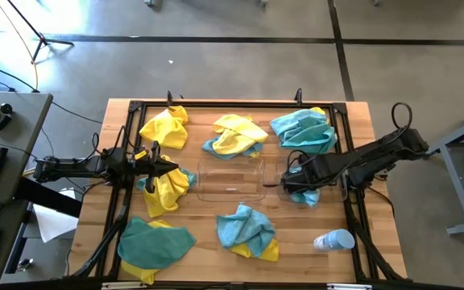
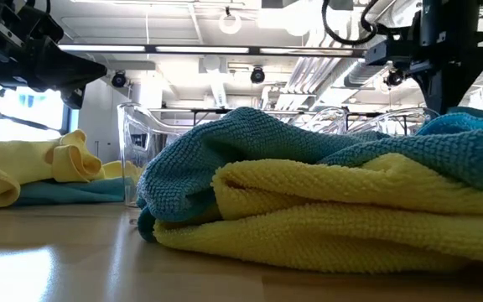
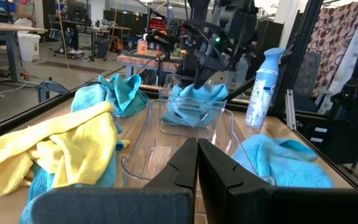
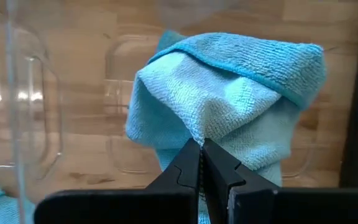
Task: Sort microfiber towel by color & place in baskets
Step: Put the blue microfiber cloth into the right transparent bin
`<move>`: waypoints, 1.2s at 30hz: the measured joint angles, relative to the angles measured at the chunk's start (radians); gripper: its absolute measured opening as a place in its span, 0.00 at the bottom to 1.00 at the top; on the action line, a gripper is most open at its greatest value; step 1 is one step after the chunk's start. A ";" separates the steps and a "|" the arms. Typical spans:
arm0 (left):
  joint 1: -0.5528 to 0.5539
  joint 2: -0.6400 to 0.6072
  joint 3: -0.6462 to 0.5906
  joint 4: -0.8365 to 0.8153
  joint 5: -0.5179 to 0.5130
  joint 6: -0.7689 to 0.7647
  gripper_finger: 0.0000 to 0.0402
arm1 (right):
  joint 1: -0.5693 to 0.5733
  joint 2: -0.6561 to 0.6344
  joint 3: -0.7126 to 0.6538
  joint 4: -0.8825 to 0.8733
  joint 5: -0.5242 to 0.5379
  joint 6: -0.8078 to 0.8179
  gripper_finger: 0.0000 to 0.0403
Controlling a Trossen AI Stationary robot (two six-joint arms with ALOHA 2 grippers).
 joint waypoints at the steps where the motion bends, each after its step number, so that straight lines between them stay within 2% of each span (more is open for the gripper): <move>1: 0.000 0.000 0.000 0.000 0.000 0.000 0.00 | -0.003 0.000 -0.002 -0.004 -0.002 0.000 0.00; 4: 0.000 0.000 0.000 0.000 0.000 0.000 0.00 | -0.020 -0.018 -0.060 0.042 -0.040 -0.001 0.00; 9: 0.000 0.000 0.000 0.000 0.000 0.000 0.00 | -0.030 -0.095 -0.207 0.244 -0.045 0.031 0.00; 16: 0.000 0.000 0.000 0.000 0.000 0.000 0.00 | -0.070 -0.176 -0.340 0.304 -0.058 0.023 0.00; 22: 0.000 0.000 0.000 0.000 0.000 0.000 0.00 | -0.101 -0.184 -0.393 0.361 -0.092 -0.004 0.02; 36: 0.000 0.000 0.000 0.000 0.000 0.000 0.00 | -0.106 -0.188 -0.390 0.374 -0.086 -0.058 0.30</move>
